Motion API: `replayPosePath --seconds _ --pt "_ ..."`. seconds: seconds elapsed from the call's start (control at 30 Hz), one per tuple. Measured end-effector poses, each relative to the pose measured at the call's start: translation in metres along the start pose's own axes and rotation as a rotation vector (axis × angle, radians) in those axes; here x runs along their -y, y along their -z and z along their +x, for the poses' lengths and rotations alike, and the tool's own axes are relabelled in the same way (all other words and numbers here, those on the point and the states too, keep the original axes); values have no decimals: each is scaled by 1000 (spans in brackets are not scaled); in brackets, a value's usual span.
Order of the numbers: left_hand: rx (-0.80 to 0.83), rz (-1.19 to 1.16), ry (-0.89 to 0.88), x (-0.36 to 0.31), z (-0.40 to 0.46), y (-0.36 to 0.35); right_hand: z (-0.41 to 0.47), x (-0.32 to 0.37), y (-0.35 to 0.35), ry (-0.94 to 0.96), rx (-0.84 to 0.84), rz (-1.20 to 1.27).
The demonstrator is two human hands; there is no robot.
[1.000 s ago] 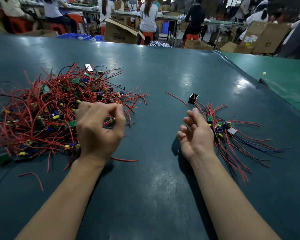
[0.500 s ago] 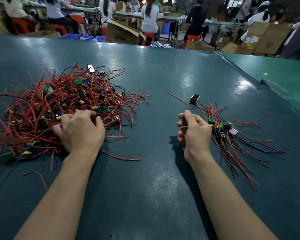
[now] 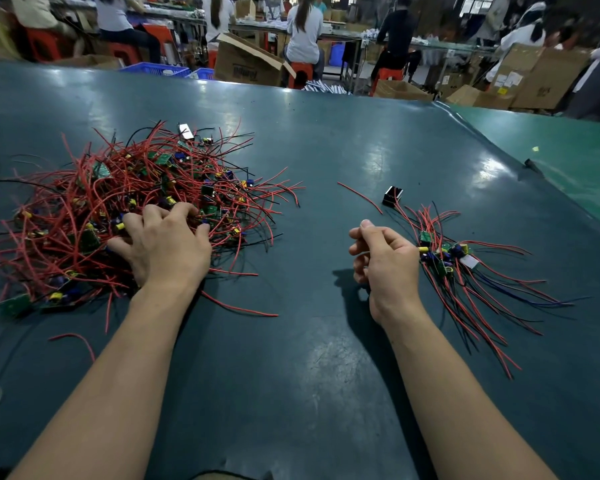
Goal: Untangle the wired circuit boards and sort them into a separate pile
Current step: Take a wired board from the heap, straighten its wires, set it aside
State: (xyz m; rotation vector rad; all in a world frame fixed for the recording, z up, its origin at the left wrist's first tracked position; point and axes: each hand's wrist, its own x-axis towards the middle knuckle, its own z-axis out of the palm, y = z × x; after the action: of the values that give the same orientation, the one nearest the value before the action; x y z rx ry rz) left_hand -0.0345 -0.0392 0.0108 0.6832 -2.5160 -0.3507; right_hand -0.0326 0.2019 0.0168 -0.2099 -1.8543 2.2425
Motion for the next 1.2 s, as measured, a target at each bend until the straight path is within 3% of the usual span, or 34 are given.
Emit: replayPosePath --seconds 0.37,0.73,0.87,0.97,1.2 --pt "60 46 7 1 -1 -1 0 1 1 -4 17 -33" --pt "14 -97 45 4 -11 10 0 0 2 -8 24 -33" --pt "-140 -118 22 7 -14 10 0 0 1 -17 21 -24" --pt "-194 -181 -127 5 -8 9 0 0 0 -21 20 -15" --pt "68 37 -196 0 0 -2 0 1 3 -24 29 0"
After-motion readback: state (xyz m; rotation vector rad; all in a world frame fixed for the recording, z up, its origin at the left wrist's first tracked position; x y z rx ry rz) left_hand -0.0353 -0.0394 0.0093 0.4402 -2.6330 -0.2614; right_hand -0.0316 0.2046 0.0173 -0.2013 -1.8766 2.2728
